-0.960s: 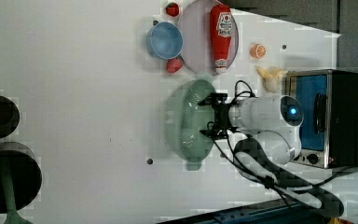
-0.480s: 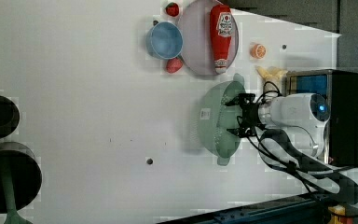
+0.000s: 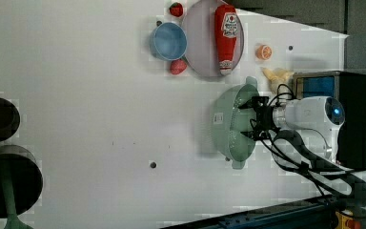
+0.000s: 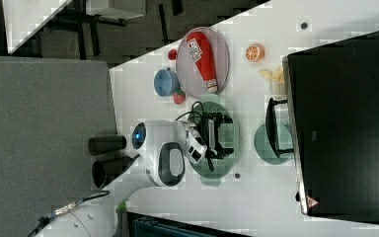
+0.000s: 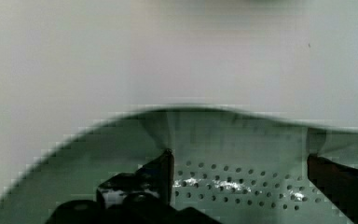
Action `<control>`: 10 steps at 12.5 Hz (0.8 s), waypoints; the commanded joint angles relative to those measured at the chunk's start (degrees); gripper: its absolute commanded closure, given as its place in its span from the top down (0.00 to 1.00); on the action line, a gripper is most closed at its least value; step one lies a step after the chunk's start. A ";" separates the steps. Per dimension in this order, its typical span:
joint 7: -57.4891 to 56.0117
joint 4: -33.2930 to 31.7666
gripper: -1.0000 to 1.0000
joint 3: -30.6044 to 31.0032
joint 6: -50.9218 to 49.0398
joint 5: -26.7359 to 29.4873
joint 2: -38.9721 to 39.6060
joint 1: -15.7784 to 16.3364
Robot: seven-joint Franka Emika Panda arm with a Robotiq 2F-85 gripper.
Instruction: Drag strainer left to right.
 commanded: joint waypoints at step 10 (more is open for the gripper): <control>-41.96 1.64 1.00 -1.87 -6.73 0.96 -12.50 -1.27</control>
